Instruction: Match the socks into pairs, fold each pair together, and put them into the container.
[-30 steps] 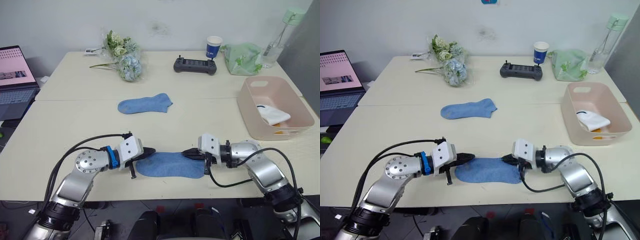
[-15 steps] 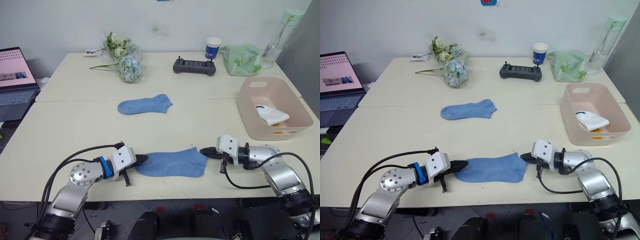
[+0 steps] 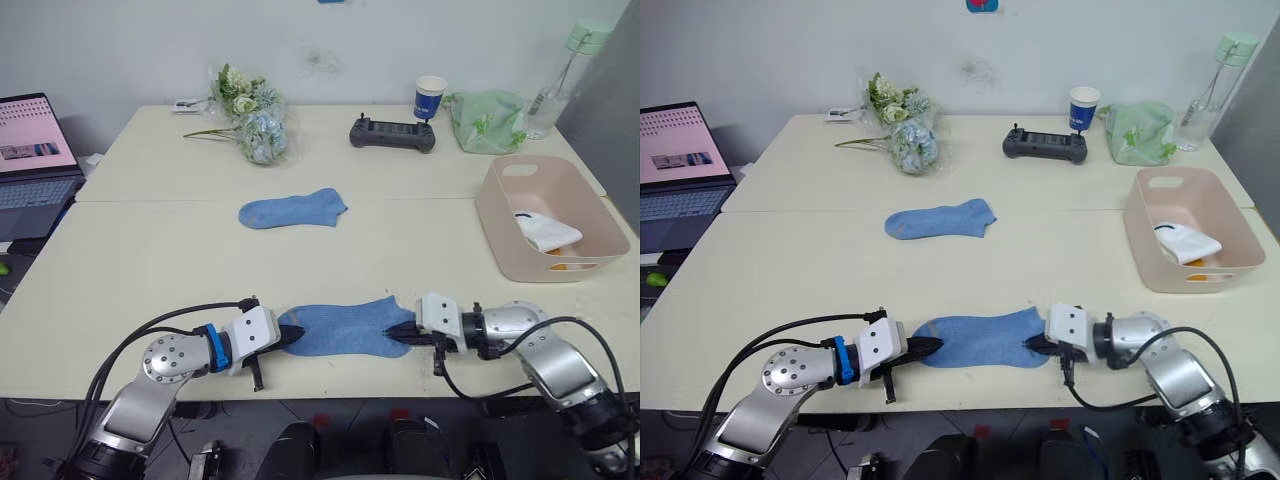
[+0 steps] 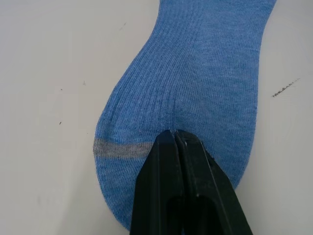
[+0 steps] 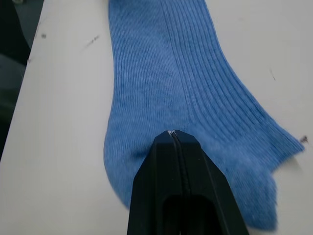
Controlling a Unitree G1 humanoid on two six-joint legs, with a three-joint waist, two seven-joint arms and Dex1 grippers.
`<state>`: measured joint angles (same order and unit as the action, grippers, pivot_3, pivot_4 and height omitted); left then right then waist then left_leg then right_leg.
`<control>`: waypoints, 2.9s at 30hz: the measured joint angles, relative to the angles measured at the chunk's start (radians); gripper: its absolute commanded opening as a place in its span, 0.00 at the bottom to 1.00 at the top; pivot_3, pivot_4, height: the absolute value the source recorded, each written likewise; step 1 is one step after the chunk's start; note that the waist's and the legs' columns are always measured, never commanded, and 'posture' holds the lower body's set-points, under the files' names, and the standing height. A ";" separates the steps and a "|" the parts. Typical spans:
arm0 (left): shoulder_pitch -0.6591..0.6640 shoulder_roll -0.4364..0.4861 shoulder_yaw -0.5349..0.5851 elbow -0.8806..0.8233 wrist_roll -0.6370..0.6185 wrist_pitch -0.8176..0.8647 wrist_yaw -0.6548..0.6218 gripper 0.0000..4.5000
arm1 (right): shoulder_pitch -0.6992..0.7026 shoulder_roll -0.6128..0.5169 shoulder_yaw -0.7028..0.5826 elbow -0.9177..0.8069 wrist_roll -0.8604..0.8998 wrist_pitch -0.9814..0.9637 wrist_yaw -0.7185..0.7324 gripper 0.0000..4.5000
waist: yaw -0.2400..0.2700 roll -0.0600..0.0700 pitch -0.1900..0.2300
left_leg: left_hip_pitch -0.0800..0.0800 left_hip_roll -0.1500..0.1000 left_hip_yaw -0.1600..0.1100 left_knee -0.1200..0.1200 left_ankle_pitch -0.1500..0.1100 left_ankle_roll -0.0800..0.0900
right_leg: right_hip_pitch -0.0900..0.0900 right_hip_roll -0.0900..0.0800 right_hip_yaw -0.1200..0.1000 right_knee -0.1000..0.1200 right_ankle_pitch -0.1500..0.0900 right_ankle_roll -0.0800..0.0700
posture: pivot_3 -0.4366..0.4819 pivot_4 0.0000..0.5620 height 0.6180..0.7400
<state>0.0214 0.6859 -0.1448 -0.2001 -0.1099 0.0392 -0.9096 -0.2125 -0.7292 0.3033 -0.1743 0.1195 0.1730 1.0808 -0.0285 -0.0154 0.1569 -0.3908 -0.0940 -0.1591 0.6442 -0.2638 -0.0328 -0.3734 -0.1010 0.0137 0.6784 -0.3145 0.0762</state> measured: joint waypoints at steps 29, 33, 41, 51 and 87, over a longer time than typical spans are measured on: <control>0.059 -0.210 0.436 0.073 -0.157 0.164 0.429 0.99 | -0.119 0.250 -0.305 0.279 -0.010 0.005 -0.502 1.00 | -0.001 -0.001 0.000 | -0.002 0.000 0.002 0.000 0.000 -0.001 | -0.004 0.000 0.002 0.001 0.000 0.000 | 0.48 0.27 1.00; 0.064 -0.220 0.436 0.073 -0.153 0.152 0.440 0.99 | -0.142 0.251 -0.305 0.299 -0.014 -0.009 -0.495 1.00 | -0.001 -0.001 0.000 | -0.002 0.000 0.002 0.000 0.000 -0.001 | -0.004 0.000 0.002 0.001 0.000 0.000 | 0.48 0.27 1.00; -0.159 -0.176 0.340 0.172 -0.120 0.170 0.378 0.99 | -0.165 0.251 -0.249 0.220 0.005 0.084 -0.408 1.00 | 0.002 -0.001 0.000 | -0.002 0.000 0.001 0.001 0.000 -0.001 | -0.003 0.000 0.001 0.001 0.000 0.000 | 0.48 0.27 1.00; -0.767 -0.240 0.127 0.943 0.069 0.014 0.318 0.99 | -0.202 0.268 -0.223 0.164 0.016 0.143 -0.398 1.00 | -0.007 -0.002 0.000 | -0.008 -0.001 0.001 0.002 0.000 -0.001 | -0.009 0.000 -0.001 0.003 0.000 0.000 | 0.48 0.27 1.00; -0.391 -0.265 -0.047 0.117 0.055 0.538 0.129 0.01 | -0.115 0.197 -0.205 0.011 0.020 0.174 -0.332 1.00 | -0.016 -0.001 -0.001 | -0.008 -0.001 0.001 0.002 0.001 -0.002 | -0.010 0.000 0.002 0.004 0.000 0.000 | 0.48 0.27 1.00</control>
<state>-0.3694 0.4213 -0.1917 -0.0828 -0.0553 0.5768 -0.7804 -0.3273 -0.5327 0.0979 -0.1631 0.1393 0.3467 0.7486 -0.0444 -0.0162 0.1557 -0.3988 -0.0950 -0.1581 0.6466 -0.2632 -0.0347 -0.3832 -0.1010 0.0156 0.6826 -0.3142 0.0765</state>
